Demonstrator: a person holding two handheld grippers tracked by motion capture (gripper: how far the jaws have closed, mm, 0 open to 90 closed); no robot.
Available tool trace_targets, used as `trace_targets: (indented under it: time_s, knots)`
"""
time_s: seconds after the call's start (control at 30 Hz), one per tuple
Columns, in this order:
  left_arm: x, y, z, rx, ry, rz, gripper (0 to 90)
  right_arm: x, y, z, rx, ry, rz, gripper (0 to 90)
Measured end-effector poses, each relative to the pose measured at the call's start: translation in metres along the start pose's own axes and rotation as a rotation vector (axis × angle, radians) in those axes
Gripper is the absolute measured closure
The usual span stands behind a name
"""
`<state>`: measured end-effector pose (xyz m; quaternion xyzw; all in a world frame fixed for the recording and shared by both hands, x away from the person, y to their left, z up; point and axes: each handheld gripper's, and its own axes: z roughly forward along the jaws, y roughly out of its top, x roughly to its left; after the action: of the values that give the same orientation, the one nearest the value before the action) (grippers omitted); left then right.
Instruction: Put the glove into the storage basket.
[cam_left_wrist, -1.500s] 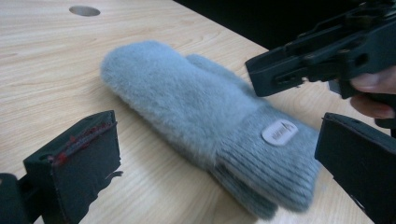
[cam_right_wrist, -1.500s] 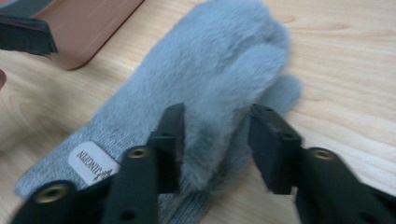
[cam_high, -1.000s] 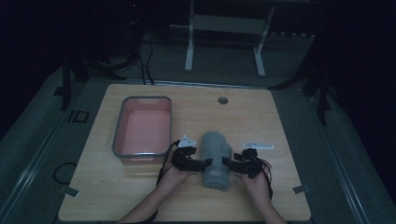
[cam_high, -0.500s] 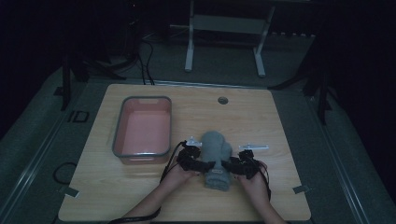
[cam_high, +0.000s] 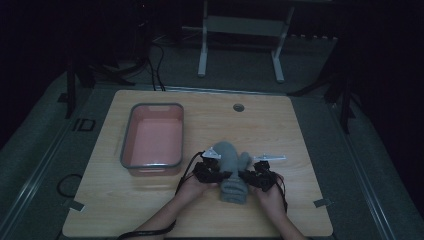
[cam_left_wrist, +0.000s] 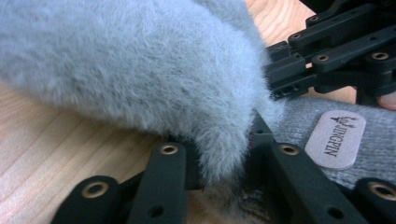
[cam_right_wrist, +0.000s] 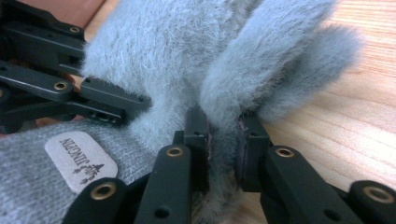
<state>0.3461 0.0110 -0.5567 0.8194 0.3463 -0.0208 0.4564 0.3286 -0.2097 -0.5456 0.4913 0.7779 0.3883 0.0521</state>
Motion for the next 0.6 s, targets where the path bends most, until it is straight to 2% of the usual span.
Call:
trace_targets:
  time_s: [0.23,0.5,0.6]
  knots:
    - [-0.006,0.009,-0.009,-0.013,-0.018,0.029,79.0,0.003,0.003,-0.012,-0.023,0.019,-0.003,80.7]
    - [-0.011,0.021,-0.022,-0.037,-0.044,0.039,79.1,0.008,0.011,-0.03,-0.057,0.038,-0.018,80.7]
    - [-0.013,0.031,-0.032,-0.053,-0.052,0.056,79.1,0.012,0.018,-0.039,-0.084,0.05,-0.023,80.7]
